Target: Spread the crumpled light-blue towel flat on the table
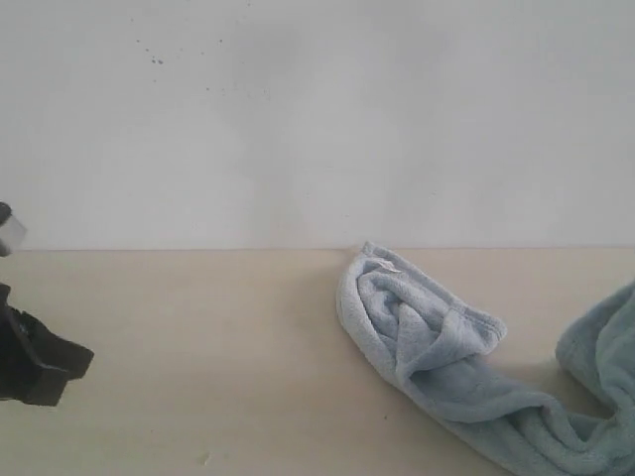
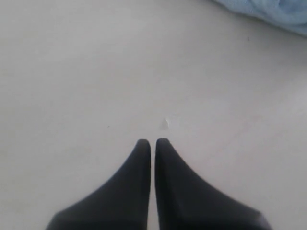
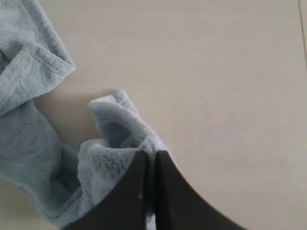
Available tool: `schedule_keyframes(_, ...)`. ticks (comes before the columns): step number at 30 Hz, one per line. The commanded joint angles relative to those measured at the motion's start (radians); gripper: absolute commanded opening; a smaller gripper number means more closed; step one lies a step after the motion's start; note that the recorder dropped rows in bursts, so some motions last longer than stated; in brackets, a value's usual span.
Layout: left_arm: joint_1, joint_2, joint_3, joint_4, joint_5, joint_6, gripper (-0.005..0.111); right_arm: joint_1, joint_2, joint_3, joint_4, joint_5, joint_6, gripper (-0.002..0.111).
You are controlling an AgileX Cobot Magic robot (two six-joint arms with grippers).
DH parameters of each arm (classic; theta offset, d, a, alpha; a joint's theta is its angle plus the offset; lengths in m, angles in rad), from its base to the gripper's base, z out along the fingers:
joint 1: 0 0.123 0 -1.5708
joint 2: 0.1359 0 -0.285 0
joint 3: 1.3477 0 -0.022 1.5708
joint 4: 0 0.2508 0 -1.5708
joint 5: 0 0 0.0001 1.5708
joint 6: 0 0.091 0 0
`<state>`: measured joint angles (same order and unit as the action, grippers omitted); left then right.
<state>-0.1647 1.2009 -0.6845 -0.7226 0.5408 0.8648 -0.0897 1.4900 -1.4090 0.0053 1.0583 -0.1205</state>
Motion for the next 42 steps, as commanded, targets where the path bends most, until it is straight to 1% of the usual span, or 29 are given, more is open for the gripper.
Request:
schedule_keyframes(1, -0.006, -0.158, 0.055, -0.044, 0.001, -0.01, 0.004, -0.01, -0.063, 0.212, 0.007, -0.087, -0.008, 0.0)
schedule_keyframes(3, -0.006, -0.205, 0.09, -0.027, 0.008, -0.01, 0.004, -0.01, -0.073, 0.308, -0.078, -0.108, 0.062, 0.0)
schedule_keyframes(5, -0.006, -0.248, 0.13, -0.013, -0.006, -0.01, 0.004, -0.01, -0.095, 0.395, -0.208, -0.13, 0.173, 0.0)
schedule_keyframes(9, -0.006, -0.31, 0.192, -0.013, -0.1, -0.01, 0.004, -0.01, -0.197, 0.51, -0.417, -0.193, 0.348, 0.0)
schedule_keyframes(14, -0.006, -0.344, 0.218, -0.019, -0.131, -0.01, 0.004, -0.01, -0.348, 0.552, -0.492, -0.265, 0.543, 0.0)
schedule_keyframes(16, -0.006, -0.345, 0.222, -0.021, -0.14, -0.01, 0.004, -0.01, -0.406, 0.56, -0.566, -0.268, 0.598, 0.0)
schedule_keyframes(18, -0.006, -0.345, 0.223, -0.021, -0.154, -0.012, 0.004, -0.01, -0.452, 0.56, -0.706, -0.243, 0.609, 0.0)
schedule_keyframes(21, -0.006, -0.345, 0.223, -0.063, -0.165, -0.012, 0.004, -0.01, -0.473, 0.56, -0.827, -0.162, 0.693, 0.0)
schedule_keyframes(25, -0.006, -0.345, 0.227, -0.074, -0.185, -0.012, 0.004, -0.01, -0.46, 0.56, -0.788, -0.136, 0.68, 0.0)
schedule_keyframes(29, -0.006, -0.345, 0.251, -0.113, -0.226, -0.012, 0.004, -0.01, -0.434, 0.577, -0.687, -0.118, 0.588, 0.0)
schedule_keyframes(32, -0.008, -0.345, 0.253, -0.127, -0.221, -0.012, 0.004, -0.01, -0.431, 0.661, -0.638, -0.15, 0.524, 0.0)
schedule_keyframes(37, -0.008, -0.345, 0.253, -0.127, -0.228, -0.012, 0.004, -0.01, -0.431, 0.848, -0.641, -0.255, 0.452, 0.0)
schedule_keyframes(42, -0.008, -0.345, 0.253, -0.127, -0.246, -0.012, 0.004, -0.01, -0.431, 0.92, -0.641, -0.286, 0.437, 0.0)
